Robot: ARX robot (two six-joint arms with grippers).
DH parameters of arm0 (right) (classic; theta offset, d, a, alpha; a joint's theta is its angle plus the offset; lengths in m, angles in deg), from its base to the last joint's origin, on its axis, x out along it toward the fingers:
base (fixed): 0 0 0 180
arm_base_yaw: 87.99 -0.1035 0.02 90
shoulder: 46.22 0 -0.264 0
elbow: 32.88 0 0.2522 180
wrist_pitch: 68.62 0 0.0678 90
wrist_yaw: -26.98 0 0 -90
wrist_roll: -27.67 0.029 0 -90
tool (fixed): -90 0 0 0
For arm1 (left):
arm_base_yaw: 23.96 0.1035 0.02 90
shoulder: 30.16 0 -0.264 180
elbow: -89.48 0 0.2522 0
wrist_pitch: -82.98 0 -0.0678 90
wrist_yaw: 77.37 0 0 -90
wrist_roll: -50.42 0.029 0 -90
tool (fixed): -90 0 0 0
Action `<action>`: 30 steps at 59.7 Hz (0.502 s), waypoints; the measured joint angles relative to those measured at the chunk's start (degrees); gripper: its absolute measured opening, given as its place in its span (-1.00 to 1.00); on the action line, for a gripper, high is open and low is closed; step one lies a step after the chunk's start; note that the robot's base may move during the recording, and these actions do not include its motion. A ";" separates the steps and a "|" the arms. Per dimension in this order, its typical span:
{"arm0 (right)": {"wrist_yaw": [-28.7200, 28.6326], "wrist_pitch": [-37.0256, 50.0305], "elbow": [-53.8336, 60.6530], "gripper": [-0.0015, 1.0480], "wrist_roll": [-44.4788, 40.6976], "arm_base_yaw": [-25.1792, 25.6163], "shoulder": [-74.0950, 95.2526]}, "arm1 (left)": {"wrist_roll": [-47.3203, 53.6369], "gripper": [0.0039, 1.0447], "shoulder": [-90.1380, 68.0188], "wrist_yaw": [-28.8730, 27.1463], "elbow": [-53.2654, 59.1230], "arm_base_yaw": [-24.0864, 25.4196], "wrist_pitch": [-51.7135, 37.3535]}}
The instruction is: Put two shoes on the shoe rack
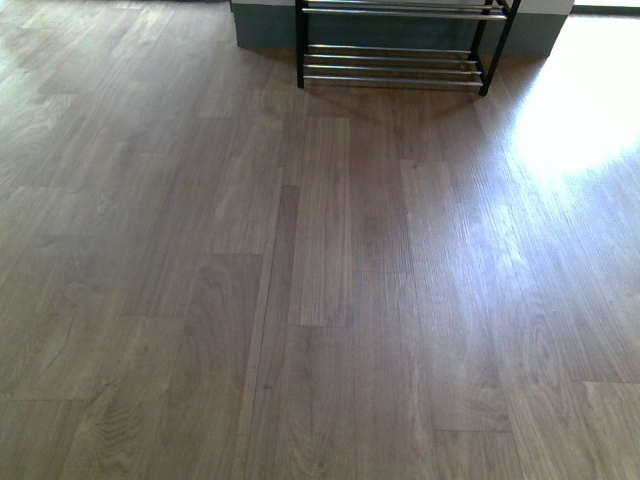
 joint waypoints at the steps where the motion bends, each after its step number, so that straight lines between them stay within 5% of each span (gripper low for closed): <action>1: 0.00 0.00 0.00 0.82 0.00 0.00 -0.02 | 0.00 0.83 0.00 0.00 0.00 0.00 0.00; 30: 0.00 0.00 0.00 0.82 0.00 0.00 0.00 | 0.00 0.83 0.00 0.00 0.00 0.00 0.00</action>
